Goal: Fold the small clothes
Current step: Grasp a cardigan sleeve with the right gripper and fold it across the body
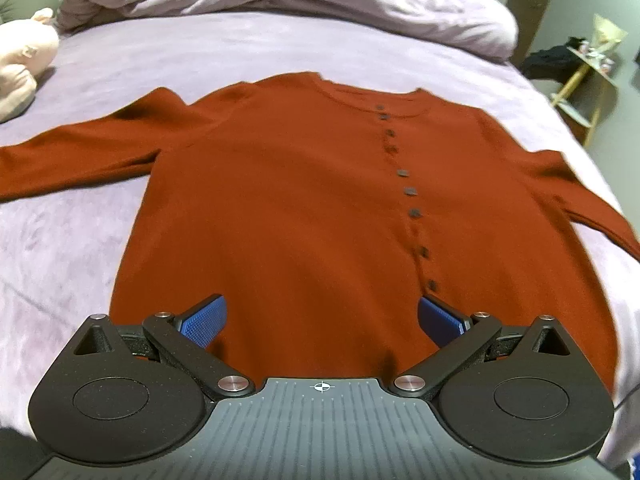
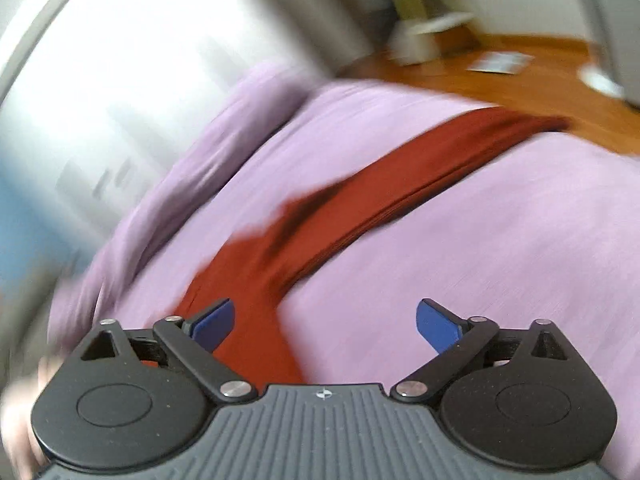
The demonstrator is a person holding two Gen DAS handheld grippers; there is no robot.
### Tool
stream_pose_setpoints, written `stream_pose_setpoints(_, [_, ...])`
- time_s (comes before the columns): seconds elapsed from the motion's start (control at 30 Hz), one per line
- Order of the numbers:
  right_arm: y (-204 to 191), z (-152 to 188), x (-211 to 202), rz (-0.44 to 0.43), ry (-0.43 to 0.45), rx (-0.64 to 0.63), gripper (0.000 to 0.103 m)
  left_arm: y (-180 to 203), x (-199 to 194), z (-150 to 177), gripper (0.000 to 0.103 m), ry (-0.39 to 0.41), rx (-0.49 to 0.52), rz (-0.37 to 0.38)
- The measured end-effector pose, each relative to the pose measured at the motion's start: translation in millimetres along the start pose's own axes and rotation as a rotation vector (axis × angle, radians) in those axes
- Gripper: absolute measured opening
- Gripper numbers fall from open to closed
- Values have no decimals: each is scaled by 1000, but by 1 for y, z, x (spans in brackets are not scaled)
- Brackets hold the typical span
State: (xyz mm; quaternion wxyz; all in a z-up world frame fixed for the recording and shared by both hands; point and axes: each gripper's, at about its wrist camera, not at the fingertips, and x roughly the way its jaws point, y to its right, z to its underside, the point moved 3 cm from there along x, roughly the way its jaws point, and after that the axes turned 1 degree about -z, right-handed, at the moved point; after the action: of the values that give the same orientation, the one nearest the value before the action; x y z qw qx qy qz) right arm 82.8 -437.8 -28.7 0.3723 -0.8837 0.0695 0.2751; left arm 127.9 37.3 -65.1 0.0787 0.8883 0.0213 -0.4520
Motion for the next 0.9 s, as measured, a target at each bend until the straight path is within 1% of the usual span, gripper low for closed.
stream_pose_setpoints(0.03, [18,-16,8,7,27,81,85,-1,7,-3,103,-3,-2,-13])
stream_pose_setpoints(0.07, [34,-29,15,17,54,157,71,-2,13,-5,103,-4,-9,-25])
stream_pose_setpoints(0.1, [49,-41,23,31,79,223,64,-3,18,-5,103,-5,-15,-31])
stream_pose_setpoints(0.13, [62,-51,30,45,98,277,48,-4,24,-6,103,-10,-28,-37])
stream_pose_setpoints(0.17, [75,-59,37,66,110,331,38,-5,27,-4,103,-15,-38,-42])
stream_pose_setpoints(0.23, [97,-71,53,116,140,434,37,-6,36,-2,103,-40,-44,-45])
stream_pose_setpoints(0.27, [108,-70,60,135,145,478,36,-6,37,1,103,-46,-45,-48])
stream_pose_setpoints(0.33, [125,-73,66,117,182,563,34,-7,39,3,103,-49,-37,-53])
stream_pose_setpoints(0.4, [133,-76,77,115,212,596,32,-8,39,5,103,-50,-30,-52])
stream_pose_setpoints(0.43, [135,-79,81,115,215,603,29,-9,39,4,103,-52,-31,-49])
stream_pose_setpoints(0.47, [136,-81,86,123,219,610,22,-10,39,3,103,-53,-33,-43])
stream_pose_setpoints(0.5, [137,-83,89,137,222,615,19,-11,39,1,103,-54,-38,-40])
stream_pose_setpoints(0.53, [136,-86,93,153,220,606,12,-13,38,-1,103,-53,-48,-41])
stream_pose_setpoints(0.57, [132,-93,97,191,205,571,6,-14,36,-4,103,-46,-59,-40])
stream_pose_setpoints(0.6, [124,-97,101,253,185,489,6,-15,34,-7,103,-35,-69,-31])
stream_pose_setpoints(0.63, [113,-108,103,311,176,388,6,-15,31,-11,103,-20,-78,-18])
stream_pose_setpoints(0.67, [93,-111,103,371,174,273,6,-14,27,-16,103,-4,-85,1])
stream_pose_setpoints(0.7, [69,-114,102,400,190,144,6,-13,23,-22,103,14,-90,25])
stream_pose_setpoints(0.73, [41,-112,99,385,215,15,6,-11,19,-28,103,34,-90,57])
stream_pose_setpoints(0.8, [-20,-99,96,309,231,-247,6,-6,14,-38,103,69,-92,120])
stream_pose_setpoints(0.87, [-83,-66,91,190,224,-509,6,-2,13,-49,103,85,-110,188])
stream_pose_setpoints(0.9, [-114,-42,89,122,206,-646,6,-1,14,-55,103,84,-130,233])
